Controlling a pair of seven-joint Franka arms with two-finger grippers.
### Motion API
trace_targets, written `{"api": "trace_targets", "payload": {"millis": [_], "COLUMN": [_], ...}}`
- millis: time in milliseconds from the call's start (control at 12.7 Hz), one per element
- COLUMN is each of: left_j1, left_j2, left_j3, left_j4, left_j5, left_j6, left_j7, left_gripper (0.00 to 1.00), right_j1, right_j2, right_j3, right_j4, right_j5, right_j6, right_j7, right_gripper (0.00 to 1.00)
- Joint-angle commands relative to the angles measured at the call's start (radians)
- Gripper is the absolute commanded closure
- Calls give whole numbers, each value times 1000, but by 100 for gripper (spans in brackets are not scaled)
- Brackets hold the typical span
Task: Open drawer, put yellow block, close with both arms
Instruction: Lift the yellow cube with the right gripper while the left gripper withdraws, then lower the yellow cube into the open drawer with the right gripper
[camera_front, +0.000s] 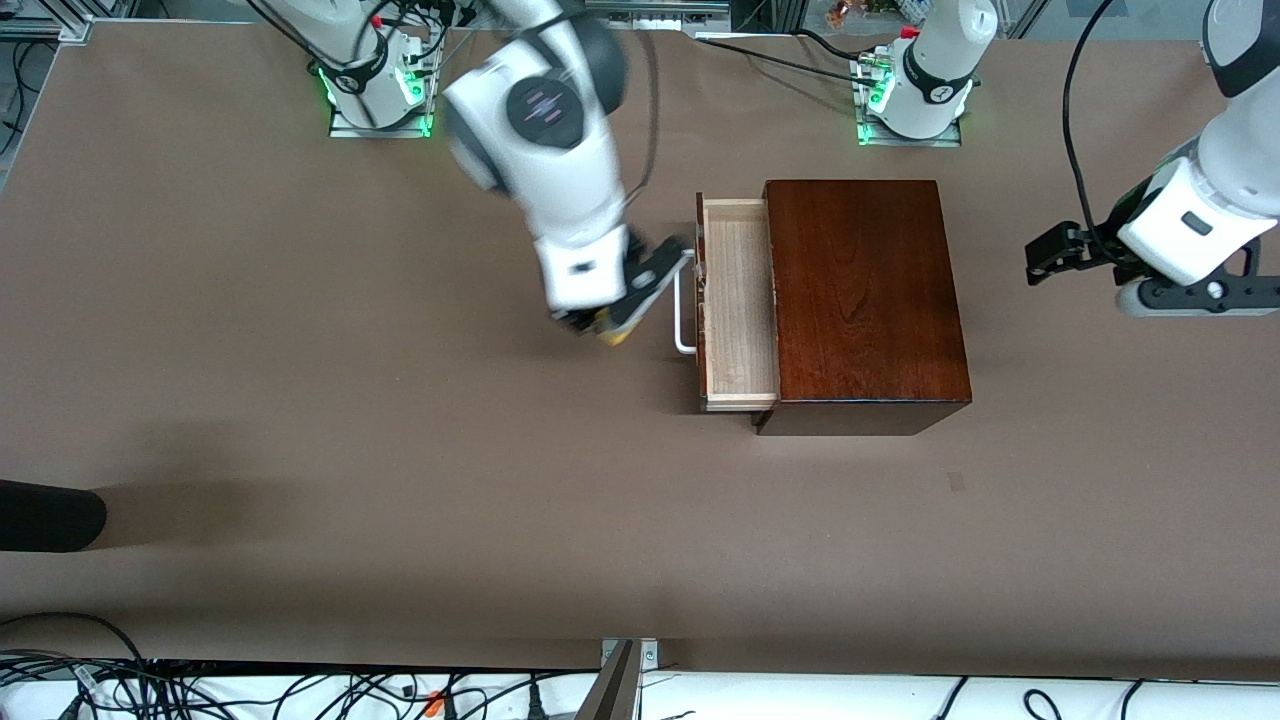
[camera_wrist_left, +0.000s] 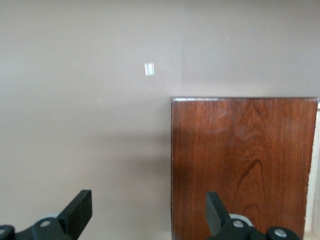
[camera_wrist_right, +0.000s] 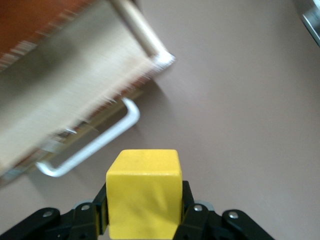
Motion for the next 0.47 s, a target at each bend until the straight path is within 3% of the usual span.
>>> {"api": "trace_targets", "payload": {"millis": [0,394], "left_j1": [11,49], "left_j2": [-40,-36], "left_j3": [-11,-11], "left_j4": [-44,-27], "left_j5": [-18,-17], "left_j6": [19,-14], "left_j7": [5,65], "left_gripper": [0,0], "right_j1": [77,195], "right_j2": [63,83], "right_j3": [-19,-20], "right_j4": [118,127], "right_j5": [-15,-68], "right_j6": [-32,-24], "right_j7": [-7,-7], "right_gripper": [56,56]}}
